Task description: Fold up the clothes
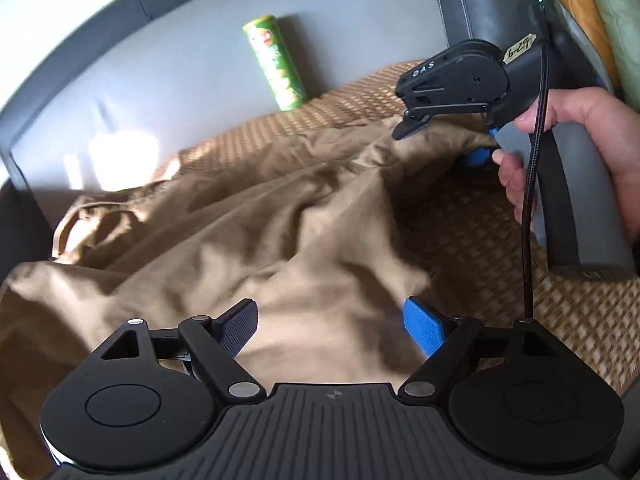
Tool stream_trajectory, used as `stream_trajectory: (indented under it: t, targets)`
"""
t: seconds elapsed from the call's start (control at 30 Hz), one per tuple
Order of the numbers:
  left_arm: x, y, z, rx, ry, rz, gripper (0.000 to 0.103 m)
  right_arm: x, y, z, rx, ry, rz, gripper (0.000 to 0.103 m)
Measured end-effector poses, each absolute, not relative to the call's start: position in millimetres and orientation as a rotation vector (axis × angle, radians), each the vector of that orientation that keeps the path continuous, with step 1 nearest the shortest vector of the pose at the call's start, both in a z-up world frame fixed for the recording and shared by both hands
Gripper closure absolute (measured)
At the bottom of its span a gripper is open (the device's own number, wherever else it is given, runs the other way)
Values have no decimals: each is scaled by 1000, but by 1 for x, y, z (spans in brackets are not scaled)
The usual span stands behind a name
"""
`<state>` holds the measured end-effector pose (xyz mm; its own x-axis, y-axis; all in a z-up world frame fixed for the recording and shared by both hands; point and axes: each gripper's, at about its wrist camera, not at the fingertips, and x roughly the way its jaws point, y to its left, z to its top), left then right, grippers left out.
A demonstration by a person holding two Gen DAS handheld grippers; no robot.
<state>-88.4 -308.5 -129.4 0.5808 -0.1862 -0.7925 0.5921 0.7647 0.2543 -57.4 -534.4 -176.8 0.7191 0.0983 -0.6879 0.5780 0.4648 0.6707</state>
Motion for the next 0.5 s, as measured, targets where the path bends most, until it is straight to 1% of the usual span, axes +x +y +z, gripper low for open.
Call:
stream_trajectory:
  t: [0.03, 0.07, 0.1, 0.13, 0.17, 0.2, 0.23, 0.27, 0.33, 0.5]
  targets:
    - [-84, -314, -137, 548, 841, -476, 16, -56, -537, -179, 1075, 753, -332, 34]
    - [-76, -317, -147, 560, 870, -462, 27, -53, -540, -182, 1080, 775, -334, 34]
    - [-64, -315, -159, 547, 922, -466, 40, -51, -541, -185, 1080, 788, -335, 46]
    - [-50, -308, -168, 501, 1009, -485, 71, -51, -543, -187, 1072, 793, -315, 80]
    - [-42, -300, -164, 461, 1035, -493, 78, -50, -544, -187, 1073, 792, -283, 98]
    - [-34, -293, -161, 420, 1061, -501, 84, -52, -544, -184, 1088, 776, -251, 99]
    - [-26, -285, -157, 379, 1086, -509, 91, -54, -545, -174, 1080, 751, -214, 99]
    - [-23, -284, -144, 371, 1070, -520, 94, -55, -546, -162, 1060, 726, -176, 99]
    - [-23, -288, -108, 361, 1017, -551, 98, -59, -551, -128, 1023, 677, -131, 100]
    - [-44, -318, -5, 334, 831, -691, 99, -77, -580, -20, 956, 496, -97, 100]
